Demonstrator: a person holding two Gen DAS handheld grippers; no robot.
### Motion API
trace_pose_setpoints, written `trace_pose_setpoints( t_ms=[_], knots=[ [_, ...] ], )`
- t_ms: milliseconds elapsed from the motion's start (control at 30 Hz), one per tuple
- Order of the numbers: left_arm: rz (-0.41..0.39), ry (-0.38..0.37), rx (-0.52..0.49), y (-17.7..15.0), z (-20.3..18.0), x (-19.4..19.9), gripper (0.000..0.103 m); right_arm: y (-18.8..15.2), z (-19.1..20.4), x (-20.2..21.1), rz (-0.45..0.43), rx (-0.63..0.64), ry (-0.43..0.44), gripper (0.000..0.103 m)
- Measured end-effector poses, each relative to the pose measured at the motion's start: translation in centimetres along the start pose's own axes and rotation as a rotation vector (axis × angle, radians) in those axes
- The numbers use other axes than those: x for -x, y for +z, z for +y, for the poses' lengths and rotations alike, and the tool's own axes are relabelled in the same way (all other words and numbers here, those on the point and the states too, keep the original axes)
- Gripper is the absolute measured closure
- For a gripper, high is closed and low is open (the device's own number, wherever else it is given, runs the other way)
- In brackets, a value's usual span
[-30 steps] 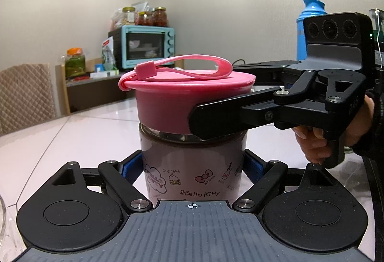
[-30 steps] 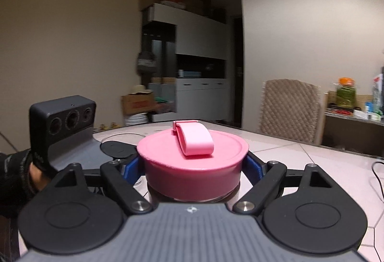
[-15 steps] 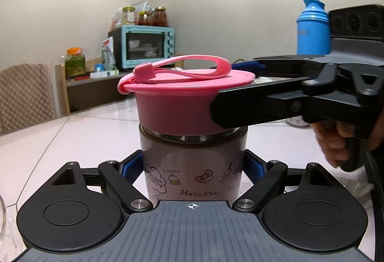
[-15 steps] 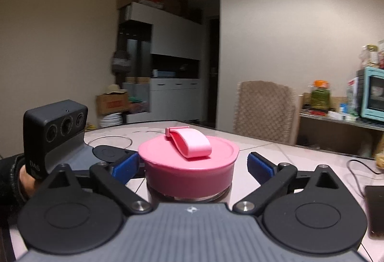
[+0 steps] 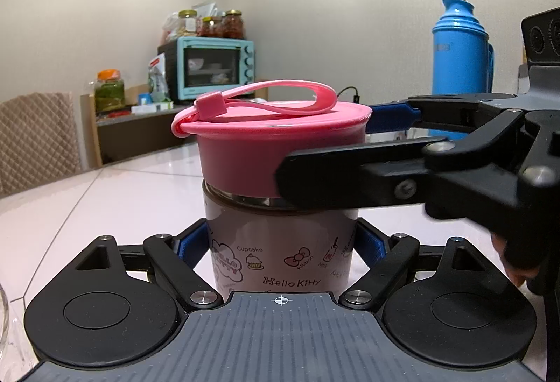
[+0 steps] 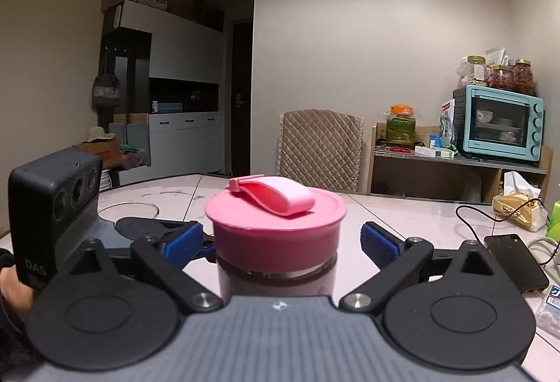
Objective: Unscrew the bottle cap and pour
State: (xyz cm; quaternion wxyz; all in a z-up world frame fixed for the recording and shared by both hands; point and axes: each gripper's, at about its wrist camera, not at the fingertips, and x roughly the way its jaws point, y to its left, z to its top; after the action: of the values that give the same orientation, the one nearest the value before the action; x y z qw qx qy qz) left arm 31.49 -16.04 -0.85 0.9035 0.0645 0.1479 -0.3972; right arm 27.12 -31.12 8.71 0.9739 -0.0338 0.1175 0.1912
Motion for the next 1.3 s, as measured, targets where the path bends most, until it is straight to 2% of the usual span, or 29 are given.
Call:
trace_pose_setpoints(
  t_ms=[200,633,800,900,1067,1200,1300],
  knots=[
    [0.000,0.000,0.000,0.0,0.0,0.0,0.013,-0.1,0.5,-0.7,0.007,-0.016,-0.049,0.005],
    [0.000,0.000,0.000,0.0,-0.1,0.0,0.013,-0.1,1.3,-1.4,0.013,-0.048,-0.085,0.006],
    [0.000,-0.001,0.001,0.0,-0.1,0.0,0.013,0.0,1.5,-1.5,0.015,-0.051,-0.080,0.016],
    [0.000,-0.001,0.002,0.0,0.0,0.0,0.013,-0.1,1.6,-1.4,0.010,-0.053,-0.075,0.017],
    [0.000,-0.002,0.003,0.0,0.0,0.1,0.013,-0.2,1.3,-1.3,0.007,-0.033,-0.045,0.018],
    [0.000,-0.001,0.002,0.0,-0.1,0.1,0.013,-0.4,-0.1,-1.2,-0.001,0.006,0.039,0.018],
    [0.000,-0.001,0.002,0.0,-0.1,0.1,0.014,-0.2,-1.5,-1.4,-0.001,0.079,0.143,0.018]
  ],
)
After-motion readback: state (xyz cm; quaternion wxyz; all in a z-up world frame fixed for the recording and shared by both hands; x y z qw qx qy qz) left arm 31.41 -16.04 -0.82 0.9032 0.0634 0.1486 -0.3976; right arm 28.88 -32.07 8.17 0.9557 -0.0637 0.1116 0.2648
